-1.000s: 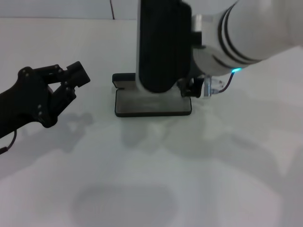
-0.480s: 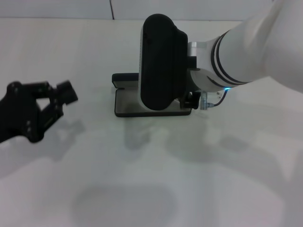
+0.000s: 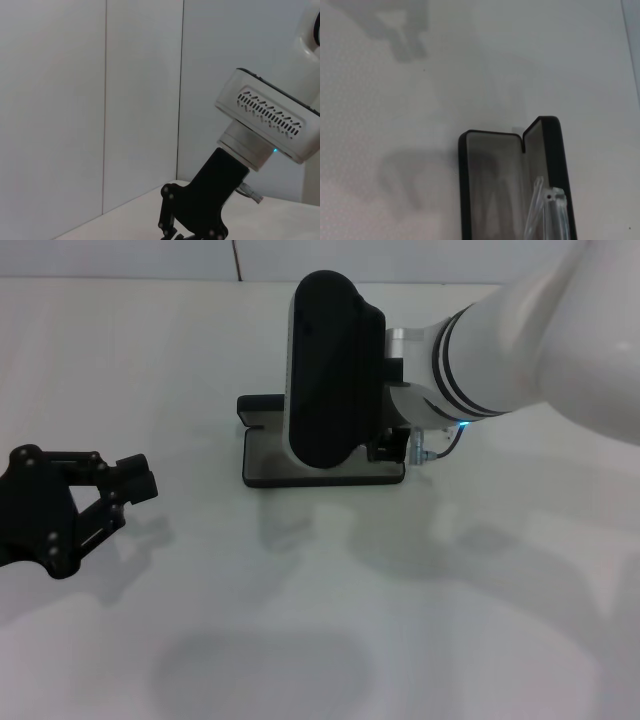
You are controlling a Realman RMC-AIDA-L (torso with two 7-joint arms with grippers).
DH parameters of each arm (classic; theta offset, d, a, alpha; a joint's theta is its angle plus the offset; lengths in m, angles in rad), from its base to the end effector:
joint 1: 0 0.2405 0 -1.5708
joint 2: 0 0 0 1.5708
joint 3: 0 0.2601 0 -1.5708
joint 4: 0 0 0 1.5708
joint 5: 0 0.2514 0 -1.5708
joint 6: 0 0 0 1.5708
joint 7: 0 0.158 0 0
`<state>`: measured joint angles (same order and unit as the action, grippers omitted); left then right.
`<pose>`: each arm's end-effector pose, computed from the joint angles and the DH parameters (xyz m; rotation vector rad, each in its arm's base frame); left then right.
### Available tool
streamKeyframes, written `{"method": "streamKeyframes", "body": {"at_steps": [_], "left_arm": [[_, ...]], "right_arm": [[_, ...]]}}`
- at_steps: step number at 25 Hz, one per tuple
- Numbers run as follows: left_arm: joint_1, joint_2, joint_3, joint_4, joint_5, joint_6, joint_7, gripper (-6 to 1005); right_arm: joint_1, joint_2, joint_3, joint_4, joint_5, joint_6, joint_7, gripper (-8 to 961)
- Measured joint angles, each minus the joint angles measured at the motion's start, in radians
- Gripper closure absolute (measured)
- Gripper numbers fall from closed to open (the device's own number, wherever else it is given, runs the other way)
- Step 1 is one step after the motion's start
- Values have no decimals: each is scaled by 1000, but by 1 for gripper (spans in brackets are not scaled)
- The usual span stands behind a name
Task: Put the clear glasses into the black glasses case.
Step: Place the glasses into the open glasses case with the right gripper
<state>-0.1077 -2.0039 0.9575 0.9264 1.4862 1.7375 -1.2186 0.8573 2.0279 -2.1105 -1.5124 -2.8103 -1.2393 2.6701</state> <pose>-0.3133 0.2783 0.0619 -2.5601 -0.3160 -0.9218 0.0184 0.3686 -0.1173 -2.5271 -0.3510 -0.6234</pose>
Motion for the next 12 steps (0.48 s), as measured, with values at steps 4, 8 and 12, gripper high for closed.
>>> {"method": "streamKeyframes", "body": {"at_steps": [4,8,12], "left_arm": [[3,1,-5,1,8,2,0,871],[12,3,-42,4,15,28,-1,871],[17,4,-77,7,31,48,-4,871]], "right_arm": [[4,0,-6,19,0,29,0,884],[11,0,-9,34,0,51,1,884],[27,0,-25,65,1,90,2,883]]}}
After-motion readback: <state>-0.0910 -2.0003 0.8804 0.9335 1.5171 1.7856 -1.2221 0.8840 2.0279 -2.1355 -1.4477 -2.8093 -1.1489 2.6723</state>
